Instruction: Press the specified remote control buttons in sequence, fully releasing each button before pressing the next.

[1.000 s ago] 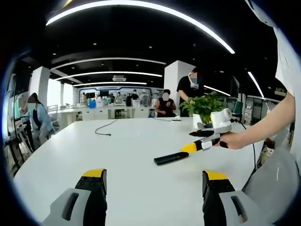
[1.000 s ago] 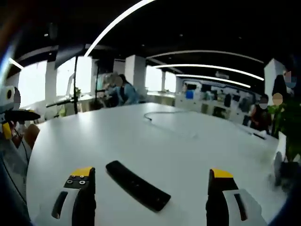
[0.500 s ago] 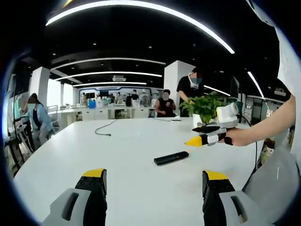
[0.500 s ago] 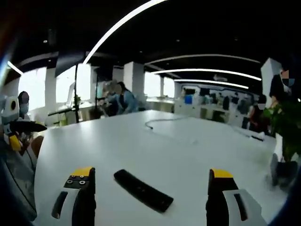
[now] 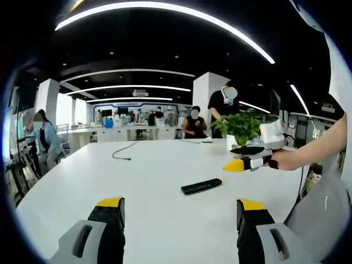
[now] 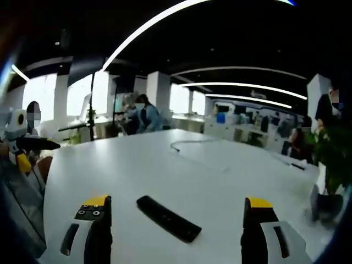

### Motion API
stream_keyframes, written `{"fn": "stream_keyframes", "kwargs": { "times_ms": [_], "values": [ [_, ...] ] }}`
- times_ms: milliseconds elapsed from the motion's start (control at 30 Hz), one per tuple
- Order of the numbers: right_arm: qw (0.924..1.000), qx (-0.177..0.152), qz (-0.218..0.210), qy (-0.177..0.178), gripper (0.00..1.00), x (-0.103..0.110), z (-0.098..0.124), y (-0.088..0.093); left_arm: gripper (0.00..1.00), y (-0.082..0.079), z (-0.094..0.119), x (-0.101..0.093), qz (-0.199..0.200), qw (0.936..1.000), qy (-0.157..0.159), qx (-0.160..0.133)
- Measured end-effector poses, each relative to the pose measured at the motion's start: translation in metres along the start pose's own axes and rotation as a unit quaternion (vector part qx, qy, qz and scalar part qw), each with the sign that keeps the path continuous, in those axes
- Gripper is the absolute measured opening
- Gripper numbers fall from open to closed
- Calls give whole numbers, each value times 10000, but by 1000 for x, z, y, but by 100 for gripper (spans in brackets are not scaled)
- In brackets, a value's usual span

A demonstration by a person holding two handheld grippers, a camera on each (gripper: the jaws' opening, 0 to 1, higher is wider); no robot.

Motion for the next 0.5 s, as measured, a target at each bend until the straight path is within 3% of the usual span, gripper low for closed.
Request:
{"fn": "stream_keyframes", "kwargs": {
  "times_ms": [333,500],
  "values": [
    [9999,90,53,70,99,11,18,3,86,-1,0,-2,28,9999,91,-119],
    [9999,25,52,118,99,19,28,-5,86,-3,1,-4,45,9998,108,-158]
  ]
}}
Point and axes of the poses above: the point that each gripper's makers call its tool centre point, and the gripper's own axes: z roughly backward along the fingers, x roughly to its left, y roughly out of its underside, the point moved 1 cm from there along z, roughly backward along the fingers, and after that the axes turned 6 degrees about -x, right-handed, at the moved point
